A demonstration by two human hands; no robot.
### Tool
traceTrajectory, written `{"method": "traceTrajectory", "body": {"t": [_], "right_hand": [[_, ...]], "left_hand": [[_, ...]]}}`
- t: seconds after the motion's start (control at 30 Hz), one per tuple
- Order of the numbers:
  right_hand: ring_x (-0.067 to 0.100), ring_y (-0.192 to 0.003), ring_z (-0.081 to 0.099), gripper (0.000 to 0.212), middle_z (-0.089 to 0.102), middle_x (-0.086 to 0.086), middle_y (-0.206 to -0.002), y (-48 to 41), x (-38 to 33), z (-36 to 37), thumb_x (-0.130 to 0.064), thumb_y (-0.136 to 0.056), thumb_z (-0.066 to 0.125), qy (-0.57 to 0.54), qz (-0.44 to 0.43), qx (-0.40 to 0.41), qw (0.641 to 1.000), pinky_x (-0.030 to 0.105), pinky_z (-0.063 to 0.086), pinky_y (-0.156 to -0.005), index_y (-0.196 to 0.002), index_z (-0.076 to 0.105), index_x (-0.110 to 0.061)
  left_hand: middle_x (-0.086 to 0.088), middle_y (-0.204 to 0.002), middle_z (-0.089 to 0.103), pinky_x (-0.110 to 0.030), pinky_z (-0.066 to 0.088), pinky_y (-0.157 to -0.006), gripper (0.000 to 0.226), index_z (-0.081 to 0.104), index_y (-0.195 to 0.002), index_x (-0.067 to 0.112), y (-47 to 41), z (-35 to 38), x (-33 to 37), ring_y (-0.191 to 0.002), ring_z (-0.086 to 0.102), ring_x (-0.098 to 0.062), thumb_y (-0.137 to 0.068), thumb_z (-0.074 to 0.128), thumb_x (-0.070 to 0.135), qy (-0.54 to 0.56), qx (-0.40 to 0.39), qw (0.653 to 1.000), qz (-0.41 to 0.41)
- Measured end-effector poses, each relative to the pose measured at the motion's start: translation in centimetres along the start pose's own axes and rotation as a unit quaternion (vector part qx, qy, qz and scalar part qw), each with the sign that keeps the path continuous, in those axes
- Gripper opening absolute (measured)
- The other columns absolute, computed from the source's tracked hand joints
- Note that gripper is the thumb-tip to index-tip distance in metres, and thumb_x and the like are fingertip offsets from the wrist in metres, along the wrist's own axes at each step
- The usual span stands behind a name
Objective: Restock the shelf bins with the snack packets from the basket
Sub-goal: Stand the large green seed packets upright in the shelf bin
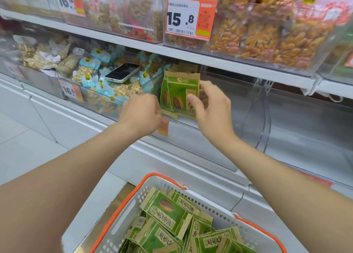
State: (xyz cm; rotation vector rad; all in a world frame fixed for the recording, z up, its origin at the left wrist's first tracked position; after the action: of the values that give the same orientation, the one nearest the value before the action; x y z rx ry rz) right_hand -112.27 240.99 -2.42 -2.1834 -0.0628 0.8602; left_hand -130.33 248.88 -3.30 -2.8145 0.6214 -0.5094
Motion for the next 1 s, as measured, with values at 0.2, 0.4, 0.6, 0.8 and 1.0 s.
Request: {"method": "traceTrajectory", "body": {"t": [0.2, 0.4, 0.6, 0.8, 1.0], "right_hand": [[0.017, -0.08, 0.067, 0.007, 0.073, -0.009, -0.073, -2.3, 2.7, 3.6, -0.031, -0.091, 0.078, 0.084, 0.132, -0.08, 0.984, 0.031, 0.052, -0.082, -0.092, 0.081, -0.025], [0.015, -0.084, 0.065, 0.01, 0.07, -0.007, -0.074, -4.4, 3.3, 6.1, -0.03, -0.087, 0.083, 0.077, 0.166, -0.072, 0.98, 0.029, 0.051, -0.079, -0.084, 0.081, -0.02], [0.027, -0.094, 0.057, 0.02, 0.069, 0.009, -0.093, -5.5, 3.9, 8.9, -0.032, -0.09, 0.08, 0.107, 0.184, -0.061, 0.975, 0.036, 0.053, -0.081, -0.085, 0.073, -0.013], [0.024, -0.089, 0.042, 0.038, 0.062, 0.012, -0.101, -5.9, 4.4, 8.8, -0.043, -0.091, 0.078, 0.172, 0.205, -0.055, 0.962, 0.032, 0.035, -0.073, -0.092, 0.063, -0.008], [0.022, -0.087, 0.055, 0.04, 0.069, 0.009, -0.094, -6.4, 5.7, 9.4, -0.052, -0.089, 0.074, 0.167, 0.208, -0.087, 0.96, 0.028, 0.039, -0.072, -0.09, 0.069, -0.012]], "left_hand": [[-0.008, -0.075, 0.063, -0.045, 0.031, -0.085, 0.025, 0.069, -0.078, 0.018, -0.4, 0.8, -0.7, -0.085, 0.05, -0.033, -0.091, 0.048, 0.018, -0.046, 0.003, 0.999, -0.007], [-0.005, -0.08, 0.063, -0.045, 0.021, -0.083, 0.022, 0.073, -0.082, 0.021, -0.8, 1.3, -1.0, -0.094, 0.044, -0.03, -0.086, 0.051, 0.017, -0.066, -0.004, 0.998, -0.007], [-0.004, -0.079, 0.062, -0.046, 0.024, -0.086, 0.021, 0.07, -0.079, 0.02, -0.9, 1.4, -0.9, -0.096, 0.042, -0.03, -0.085, 0.05, 0.017, -0.06, -0.002, 0.998, -0.01], [-0.002, -0.076, 0.062, -0.046, 0.023, -0.085, 0.018, 0.072, -0.082, 0.023, -0.7, 1.7, -1.0, -0.1, 0.043, -0.031, -0.082, 0.055, 0.022, -0.059, -0.013, 0.998, 0.018], [0.012, -0.084, 0.063, -0.053, 0.023, -0.103, 0.014, 0.068, -0.094, 0.033, -0.1, 2.5, -0.1, -0.11, 0.045, -0.022, -0.088, 0.064, 0.045, -0.031, -0.056, 0.986, 0.153]]}}
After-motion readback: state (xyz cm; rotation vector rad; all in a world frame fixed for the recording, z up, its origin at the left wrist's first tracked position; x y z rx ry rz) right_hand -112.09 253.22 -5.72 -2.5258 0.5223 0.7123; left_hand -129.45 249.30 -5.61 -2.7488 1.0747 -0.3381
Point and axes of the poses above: each hand's wrist, its own y-axis away from the middle knuckle, its own z-axis out of the palm, x = y × z, the point moved 4 cm from there along -y, towards the middle knuckle
